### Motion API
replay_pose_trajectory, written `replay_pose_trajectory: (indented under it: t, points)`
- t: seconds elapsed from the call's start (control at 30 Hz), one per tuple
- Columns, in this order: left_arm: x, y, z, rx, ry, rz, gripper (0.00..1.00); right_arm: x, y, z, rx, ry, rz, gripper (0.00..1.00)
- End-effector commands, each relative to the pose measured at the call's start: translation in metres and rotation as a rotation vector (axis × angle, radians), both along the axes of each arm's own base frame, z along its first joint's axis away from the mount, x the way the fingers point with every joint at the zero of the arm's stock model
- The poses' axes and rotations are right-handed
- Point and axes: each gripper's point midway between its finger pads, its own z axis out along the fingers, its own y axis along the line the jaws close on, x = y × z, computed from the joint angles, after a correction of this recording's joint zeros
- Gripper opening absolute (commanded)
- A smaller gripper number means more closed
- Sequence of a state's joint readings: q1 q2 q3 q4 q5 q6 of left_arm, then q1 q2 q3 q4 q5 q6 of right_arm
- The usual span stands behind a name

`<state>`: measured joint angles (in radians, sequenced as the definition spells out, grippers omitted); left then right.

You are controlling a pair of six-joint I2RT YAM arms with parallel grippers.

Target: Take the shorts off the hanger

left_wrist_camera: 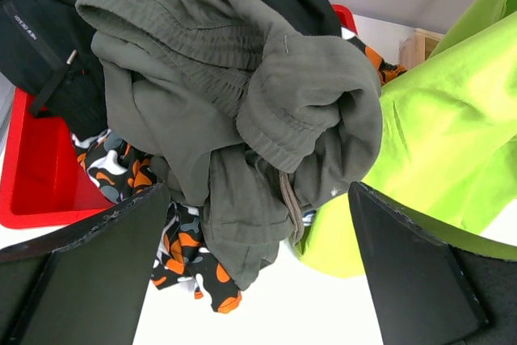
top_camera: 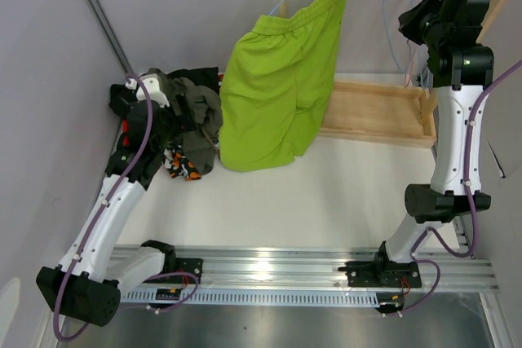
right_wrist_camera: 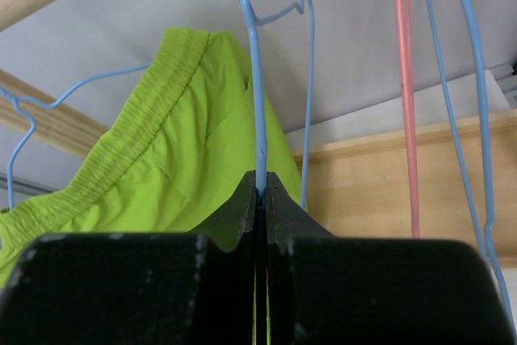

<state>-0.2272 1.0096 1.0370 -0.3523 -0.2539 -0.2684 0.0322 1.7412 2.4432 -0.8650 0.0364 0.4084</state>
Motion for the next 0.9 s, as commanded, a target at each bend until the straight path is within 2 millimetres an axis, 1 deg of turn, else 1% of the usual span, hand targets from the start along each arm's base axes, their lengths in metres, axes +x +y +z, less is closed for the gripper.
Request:
replay_pose_trajectory:
  t: [0.0,0.03,0.13,0.2,0.23,0.33,0.37,0.4,0.43,0.47,0.5,0.57,0.6,0.63,0.67,0.7,0.73,0.77,0.83,0.87]
  points:
    - [-0.001,-0.004,0.012,-0.001,-0.05,-0.025,0.99,0.006,-0.01,0.033,0.038,-0.122,-0.032,0.0]
    - [-0.001,-0.004,0.012,-0.001,-0.05,-0.025,1.0,0.007,-0.01,0.034,0.04,-0.127,-0.03,0.0]
    - [-0.002,-0.003,0.011,-0.002,-0.049,-0.024,0.99,0.017,-0.011,0.022,0.039,-0.103,-0.037,0.0]
    - [-0.002,-0.004,0.009,-0.002,-0.046,-0.027,1.0,0.026,-0.024,0.009,0.031,-0.072,-0.063,0.0]
    - [-0.003,-0.004,0.008,-0.002,-0.044,-0.027,0.99,0.028,-0.023,0.004,0.031,-0.058,-0.06,0.0]
    - [-0.002,-0.004,0.009,-0.002,-0.044,-0.029,0.99,0.025,-0.019,0.002,0.042,-0.051,-0.046,0.0]
    - [-0.002,-0.004,0.007,-0.001,-0.041,-0.029,0.99,0.018,-0.019,0.001,0.041,-0.047,-0.046,0.0]
    - [-0.002,-0.005,0.006,-0.004,-0.038,-0.033,0.99,0.014,-0.02,0.006,0.04,-0.069,-0.048,0.0]
    - [-0.001,-0.005,0.006,-0.004,-0.038,-0.034,0.99,0.009,-0.02,0.009,0.039,-0.081,-0.051,0.15]
    - [-0.001,-0.006,0.005,-0.004,-0.033,-0.036,0.99,0.007,-0.021,0.0,0.036,-0.065,-0.059,0.28]
    - [-0.002,-0.006,0.005,-0.006,-0.035,-0.037,0.99,-0.008,-0.024,0.018,0.033,-0.115,-0.073,0.46]
    - [-0.002,-0.006,0.004,-0.006,-0.033,-0.038,0.99,-0.022,-0.027,0.029,0.034,-0.146,-0.091,0.59]
    - [-0.003,-0.006,0.005,-0.005,-0.038,-0.038,0.99,-0.028,-0.028,0.033,0.034,-0.159,-0.097,0.69]
    - [-0.003,-0.007,0.007,-0.009,-0.042,-0.041,1.0,-0.043,-0.028,0.048,0.035,-0.194,-0.098,0.76]
    - [-0.003,-0.007,0.006,-0.008,-0.04,-0.041,0.99,-0.051,-0.028,0.055,0.04,-0.213,-0.099,0.84]
    - [-0.003,-0.007,0.006,-0.008,-0.039,-0.041,0.99,-0.059,-0.028,0.065,0.044,-0.237,-0.1,0.9]
    - [-0.003,-0.007,0.007,-0.01,-0.042,-0.044,0.99,-0.075,-0.027,0.079,0.048,-0.276,-0.1,0.92]
    - [-0.003,-0.007,0.006,-0.009,-0.039,-0.044,0.99,-0.084,-0.027,0.087,0.054,-0.299,-0.099,0.92]
    - [-0.004,-0.007,0.005,-0.009,-0.039,-0.044,1.0,-0.102,-0.022,0.109,0.069,-0.373,-0.082,0.96]
    - [-0.004,-0.007,0.006,-0.01,-0.042,-0.044,0.99,-0.107,-0.022,0.116,0.072,-0.393,-0.079,0.96]
